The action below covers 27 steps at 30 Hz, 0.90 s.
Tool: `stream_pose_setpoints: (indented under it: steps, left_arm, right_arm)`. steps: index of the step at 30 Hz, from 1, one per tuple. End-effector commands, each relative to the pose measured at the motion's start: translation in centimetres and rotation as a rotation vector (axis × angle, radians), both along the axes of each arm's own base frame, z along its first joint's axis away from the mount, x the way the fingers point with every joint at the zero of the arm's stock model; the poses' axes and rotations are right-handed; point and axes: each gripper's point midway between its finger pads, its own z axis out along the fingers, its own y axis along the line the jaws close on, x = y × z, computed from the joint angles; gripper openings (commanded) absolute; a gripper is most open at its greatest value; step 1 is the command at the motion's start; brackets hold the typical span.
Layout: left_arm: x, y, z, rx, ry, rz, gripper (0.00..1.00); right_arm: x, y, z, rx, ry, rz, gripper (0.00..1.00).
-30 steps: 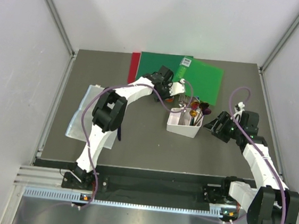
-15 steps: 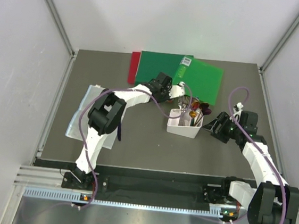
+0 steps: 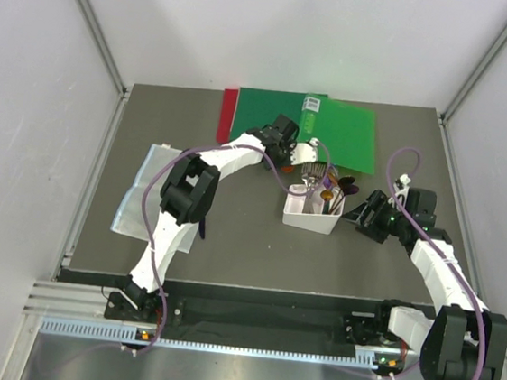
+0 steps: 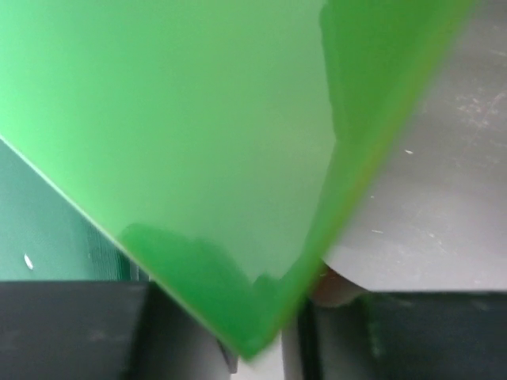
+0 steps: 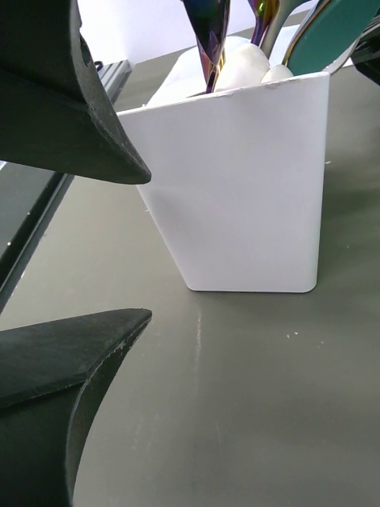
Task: Sort the eating utensils into containers
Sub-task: Move the spoon at the center of the board.
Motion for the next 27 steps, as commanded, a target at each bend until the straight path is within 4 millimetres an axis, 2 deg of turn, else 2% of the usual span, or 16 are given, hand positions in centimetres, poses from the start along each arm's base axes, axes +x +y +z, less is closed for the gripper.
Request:
stream_pose_setpoints:
  steps: [1,3,6,8,14,19,20,22,23,27]
  left_arm:
    - [-4.8,3.2,-7.0,0.131,0.243,-0.012,0.23]
    - [-5.3,3.1,-7.1,0.129,0.281,0.010,0.19]
    - [-7.6,3.2,-7.8,0.122,0.391,0.027,0.17]
    - [-8.4,3.3,-8.2,0.144,0.396,0.041,0.13]
    - [-11.7,1.1,-7.4,0.037,0.523,0.057,0.12]
    - [-14.4,1.5,-7.3,0.080,0.555,0.091,0.12]
    - [-15.3,1.9,-7.8,0.096,0.573,0.101,0.13]
    - [-16.0,2.3,-7.4,0.091,0.579,0.130,0.12]
    - [-17.0,3.0,-7.8,0.114,0.598,0.139,0.13]
    - [-19.0,4.4,-7.9,0.132,0.604,0.181,0.17]
  right_arm:
    - [0.6,-0.1,0.9,0.002,-0.049,0.012,0.64]
    - [0.6,0.0,0.7,0.004,-0.046,0.015,0.64]
    - [0.6,0.1,0.7,0.008,-0.047,0.014,0.64]
    - [0.7,0.1,0.7,0.010,-0.048,0.014,0.64]
    - [0.9,0.1,0.8,0.013,-0.049,0.011,0.64]
    - [1.0,0.2,0.7,0.019,-0.052,0.013,0.64]
    - [1.0,0.2,0.7,0.022,-0.052,0.011,0.64]
    - [1.0,0.2,0.7,0.024,-0.052,0.013,0.64]
    - [1.0,0.2,0.7,0.024,-0.053,0.015,0.64]
    - [1.0,0.3,0.7,0.027,-0.054,0.014,0.64]
